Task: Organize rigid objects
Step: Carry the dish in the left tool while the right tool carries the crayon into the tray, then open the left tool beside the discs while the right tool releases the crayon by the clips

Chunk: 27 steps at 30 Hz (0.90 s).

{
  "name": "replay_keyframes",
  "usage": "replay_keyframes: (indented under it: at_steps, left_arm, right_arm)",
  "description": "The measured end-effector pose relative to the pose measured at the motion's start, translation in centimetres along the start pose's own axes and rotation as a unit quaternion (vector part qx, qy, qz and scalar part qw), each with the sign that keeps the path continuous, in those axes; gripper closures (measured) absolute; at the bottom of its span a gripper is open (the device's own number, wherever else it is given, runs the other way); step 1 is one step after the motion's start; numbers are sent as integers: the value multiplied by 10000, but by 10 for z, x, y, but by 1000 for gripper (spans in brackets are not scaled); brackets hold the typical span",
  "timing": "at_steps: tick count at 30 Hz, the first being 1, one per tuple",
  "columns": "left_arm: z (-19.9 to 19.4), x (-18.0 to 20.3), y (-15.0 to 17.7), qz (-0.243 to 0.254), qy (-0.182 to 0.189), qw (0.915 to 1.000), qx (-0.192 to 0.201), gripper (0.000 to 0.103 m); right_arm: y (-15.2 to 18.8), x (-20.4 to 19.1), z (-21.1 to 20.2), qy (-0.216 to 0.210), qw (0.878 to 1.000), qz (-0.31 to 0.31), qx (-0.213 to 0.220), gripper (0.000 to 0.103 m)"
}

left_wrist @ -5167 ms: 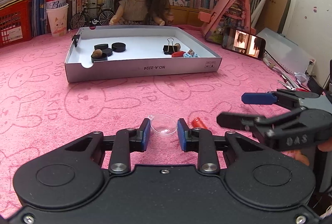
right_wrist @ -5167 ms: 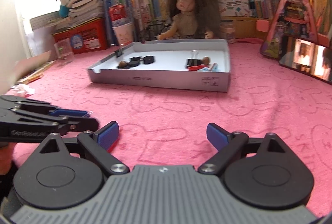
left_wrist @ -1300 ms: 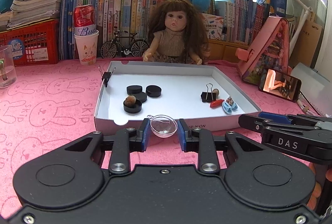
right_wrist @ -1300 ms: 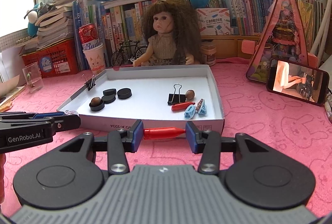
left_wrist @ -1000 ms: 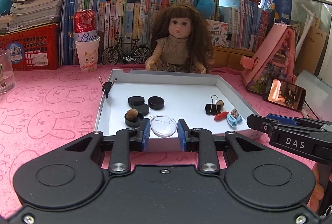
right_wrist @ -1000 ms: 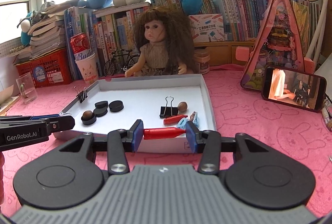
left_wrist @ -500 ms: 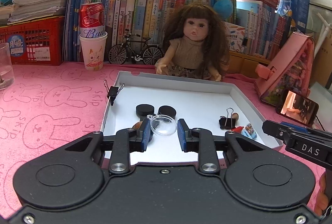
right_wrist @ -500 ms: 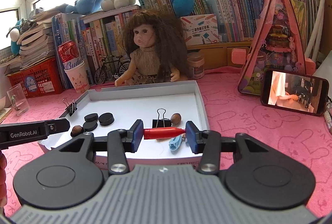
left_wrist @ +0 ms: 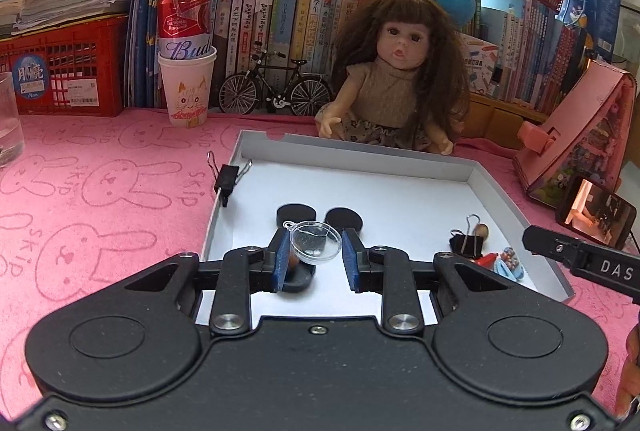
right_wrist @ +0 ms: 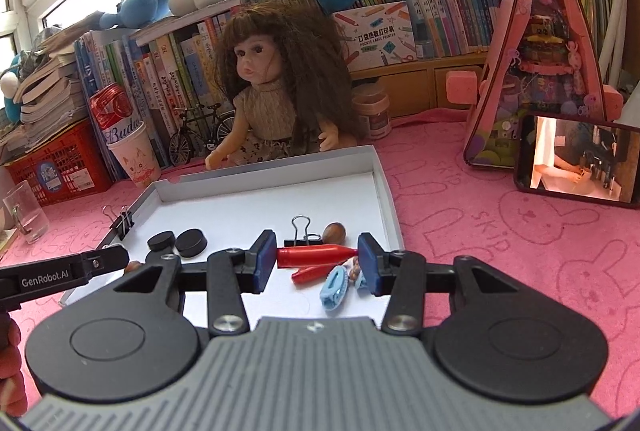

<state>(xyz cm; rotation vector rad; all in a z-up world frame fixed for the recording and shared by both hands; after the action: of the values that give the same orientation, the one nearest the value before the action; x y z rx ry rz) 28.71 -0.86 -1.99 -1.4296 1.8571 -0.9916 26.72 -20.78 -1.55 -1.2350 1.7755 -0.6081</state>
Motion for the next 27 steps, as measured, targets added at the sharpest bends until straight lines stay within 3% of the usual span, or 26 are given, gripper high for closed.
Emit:
replay_keyframes:
  at_steps: [16,27]
  left_arm:
    - [55,-16,-46,89,154,9993,-338,77]
    - [97,-11,-39,163,175,9979,-609,77]
  right_arm:
    - [-40,7,49,-48,9978,451,-494,53]
    - [-32,-1,90,32,9965,231,-801,52]
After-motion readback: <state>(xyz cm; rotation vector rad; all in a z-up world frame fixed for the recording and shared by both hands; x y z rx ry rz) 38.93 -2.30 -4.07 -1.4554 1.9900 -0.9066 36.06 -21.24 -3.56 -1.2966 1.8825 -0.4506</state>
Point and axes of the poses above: each gripper's, at about its wrist camera, not at the fingertips, and z roughly the way its jaws point, x to its right, y to its underside, the point moved 10 cm from there along z, roughly the way its jaws point, and after that the axes turned 12 degrees about z, right-handed, at the moved point
